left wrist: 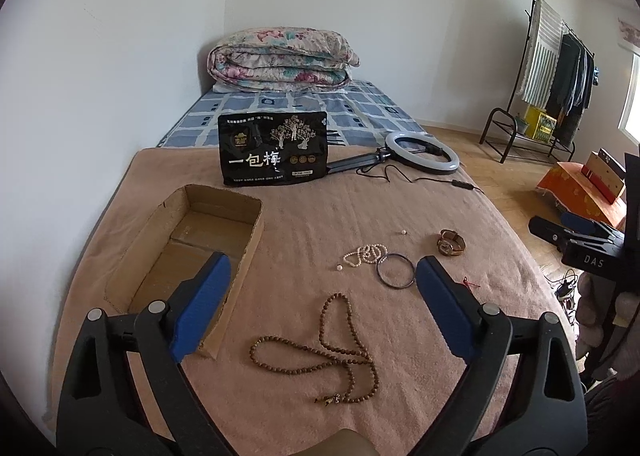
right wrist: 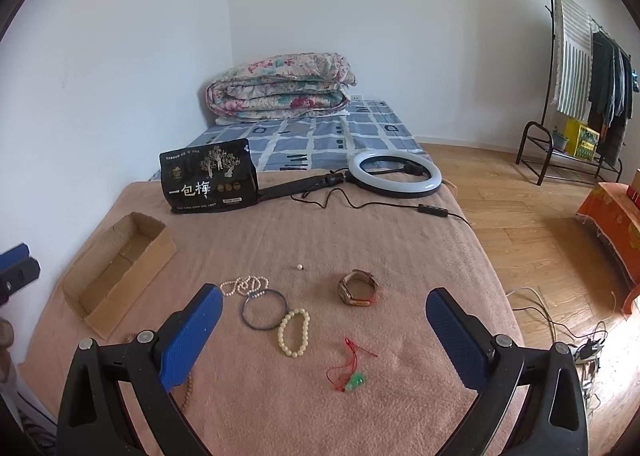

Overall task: Organize jewelry
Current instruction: 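Lower the left tool onto the brown bead strand while the right tool approaches the blue bangle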

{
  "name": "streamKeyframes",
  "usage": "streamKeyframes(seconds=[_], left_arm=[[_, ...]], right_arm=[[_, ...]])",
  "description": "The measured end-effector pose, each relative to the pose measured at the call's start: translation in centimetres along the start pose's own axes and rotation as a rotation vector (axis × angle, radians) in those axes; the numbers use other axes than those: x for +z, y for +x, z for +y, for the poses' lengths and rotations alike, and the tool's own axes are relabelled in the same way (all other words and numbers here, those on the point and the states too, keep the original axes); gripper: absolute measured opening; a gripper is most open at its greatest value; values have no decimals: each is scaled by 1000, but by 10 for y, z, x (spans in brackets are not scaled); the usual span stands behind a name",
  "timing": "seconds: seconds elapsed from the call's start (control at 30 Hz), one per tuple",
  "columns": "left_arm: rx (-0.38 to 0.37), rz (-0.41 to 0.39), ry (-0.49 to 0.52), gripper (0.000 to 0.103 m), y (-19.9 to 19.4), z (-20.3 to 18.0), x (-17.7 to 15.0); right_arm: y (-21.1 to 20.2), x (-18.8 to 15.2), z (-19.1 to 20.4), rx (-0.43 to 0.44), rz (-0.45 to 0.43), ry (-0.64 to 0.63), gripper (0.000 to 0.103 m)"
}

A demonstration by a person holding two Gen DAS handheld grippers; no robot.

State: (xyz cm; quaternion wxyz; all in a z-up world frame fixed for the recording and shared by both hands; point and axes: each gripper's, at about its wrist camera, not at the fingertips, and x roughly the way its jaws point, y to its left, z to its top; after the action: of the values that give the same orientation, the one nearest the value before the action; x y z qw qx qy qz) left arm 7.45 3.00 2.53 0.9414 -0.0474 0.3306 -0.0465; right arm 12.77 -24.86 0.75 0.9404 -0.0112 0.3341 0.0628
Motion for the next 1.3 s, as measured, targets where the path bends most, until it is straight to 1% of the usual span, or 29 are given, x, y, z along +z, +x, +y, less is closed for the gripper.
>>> streamKeyframes(seconds=[0.07, 0.2, 0.23, 0.33, 0.37, 0.43, 0.63, 0.8, 0.87, 0.97, 1.07, 1.2, 1.3], left_arm=[[-15, 21, -3, 89, 8, 1, -1], [-38, 67, -8, 88, 23, 6, -6], [-41, 83, -16, 86, 28, 8, -7], [-48, 129, -35, 80, 39, 14, -14], [-53, 146, -41, 80, 43, 16, -16], [-64, 168, -48, 79, 46, 16, -19], [-104, 222, -52, 79, 54, 10, -27], [-111, 253, -51, 79, 57, 5, -36], [-122, 277, -62, 79, 60, 4, -40], [-138, 318, -87, 79, 68, 4, -46], [-146, 351, -100, 77, 75, 3, -52], [-154, 380, -99, 76, 83, 1, -58], [-153, 405, -129, 76, 91, 5, -61]], right_arm=[[10, 5, 2, 14, 9, -1, 102], [38, 10, 9, 39, 43, -24, 101], [44, 10, 10, 48, 51, -24, 101], [68, 5, 11, 92, 107, -10, 96], [75, 3, 10, 101, 132, -3, 93], [85, 1, 9, 118, 164, 10, 92], [95, -4, 8, 131, 201, 13, 92], [101, -8, 9, 129, 228, 5, 92], [106, -10, 7, 128, 244, 13, 92], [116, -12, 7, 128, 270, 23, 90], [129, -13, 10, 144, 300, 30, 89], [149, -14, 18, 165, 344, 21, 88], [161, -16, 22, 169, 368, 15, 86]])
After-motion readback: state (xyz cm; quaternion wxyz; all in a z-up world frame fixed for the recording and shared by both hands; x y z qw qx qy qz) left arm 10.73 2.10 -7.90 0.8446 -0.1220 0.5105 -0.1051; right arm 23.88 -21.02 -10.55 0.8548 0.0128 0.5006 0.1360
